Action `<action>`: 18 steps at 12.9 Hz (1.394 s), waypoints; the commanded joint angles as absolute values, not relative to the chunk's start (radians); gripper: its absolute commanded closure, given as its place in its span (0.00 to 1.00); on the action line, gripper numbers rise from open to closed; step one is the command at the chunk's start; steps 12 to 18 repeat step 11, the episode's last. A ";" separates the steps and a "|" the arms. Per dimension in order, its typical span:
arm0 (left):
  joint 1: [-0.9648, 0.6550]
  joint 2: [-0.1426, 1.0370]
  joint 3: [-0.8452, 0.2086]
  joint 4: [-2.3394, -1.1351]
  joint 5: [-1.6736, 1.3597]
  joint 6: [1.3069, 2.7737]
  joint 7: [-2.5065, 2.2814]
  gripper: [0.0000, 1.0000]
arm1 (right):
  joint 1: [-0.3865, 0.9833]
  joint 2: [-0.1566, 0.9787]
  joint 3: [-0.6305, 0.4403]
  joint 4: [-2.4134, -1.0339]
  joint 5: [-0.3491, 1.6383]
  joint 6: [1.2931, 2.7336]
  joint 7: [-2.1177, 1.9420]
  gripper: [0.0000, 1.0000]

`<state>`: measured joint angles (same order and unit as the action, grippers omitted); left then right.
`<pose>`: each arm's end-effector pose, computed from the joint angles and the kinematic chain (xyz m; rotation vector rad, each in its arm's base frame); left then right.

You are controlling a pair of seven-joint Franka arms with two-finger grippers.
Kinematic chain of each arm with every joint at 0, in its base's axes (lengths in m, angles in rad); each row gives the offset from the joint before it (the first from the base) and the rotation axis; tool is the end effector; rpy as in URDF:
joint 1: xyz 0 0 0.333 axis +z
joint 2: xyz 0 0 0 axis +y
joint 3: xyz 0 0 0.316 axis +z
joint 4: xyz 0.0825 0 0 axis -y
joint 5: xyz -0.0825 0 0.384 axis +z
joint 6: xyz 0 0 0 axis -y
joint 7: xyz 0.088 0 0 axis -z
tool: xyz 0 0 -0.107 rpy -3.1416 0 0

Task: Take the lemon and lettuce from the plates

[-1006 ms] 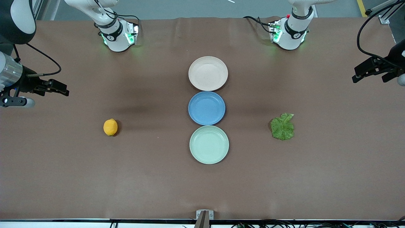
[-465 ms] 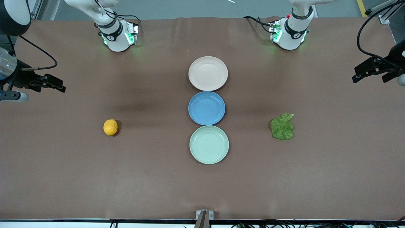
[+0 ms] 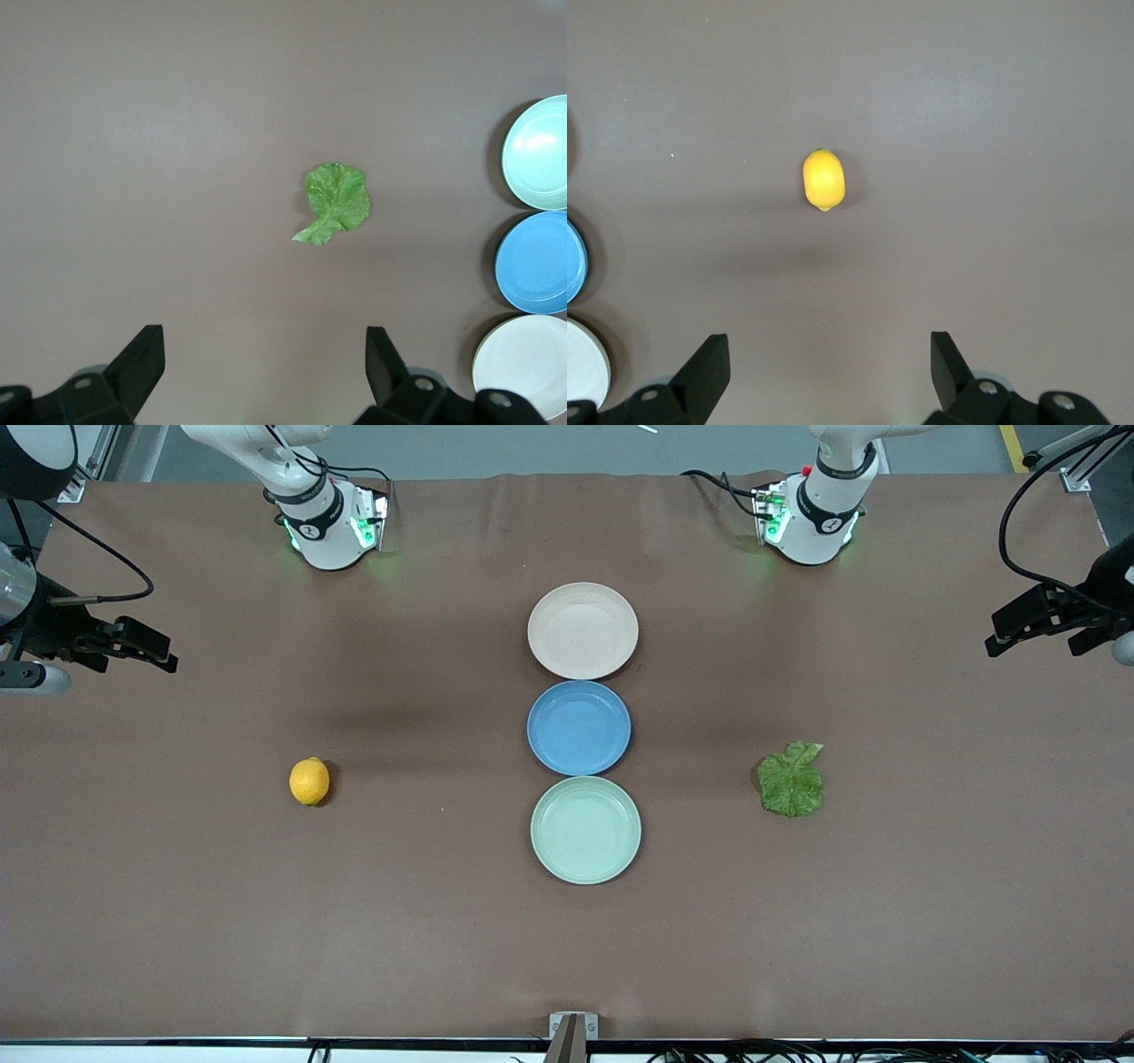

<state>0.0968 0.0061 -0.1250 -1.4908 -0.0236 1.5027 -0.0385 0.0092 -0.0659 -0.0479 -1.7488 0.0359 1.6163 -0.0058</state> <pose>0.5496 -0.0179 0.6527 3.1171 0.0134 0.0078 0.5328 -0.0177 0.5802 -3.0990 0.0550 0.1020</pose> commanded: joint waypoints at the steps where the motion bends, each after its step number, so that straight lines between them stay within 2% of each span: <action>1: 0.101 0.015 -0.127 -1.466 -0.037 1.494 -0.031 0.00 | 0.008 -0.106 -0.041 -1.786 0.035 1.623 -0.012 0.00; 18: 0.101 0.015 -0.127 -1.466 -0.037 1.494 -0.031 0.00 | 0.008 -0.112 -0.041 -1.787 0.035 1.620 -0.014 0.00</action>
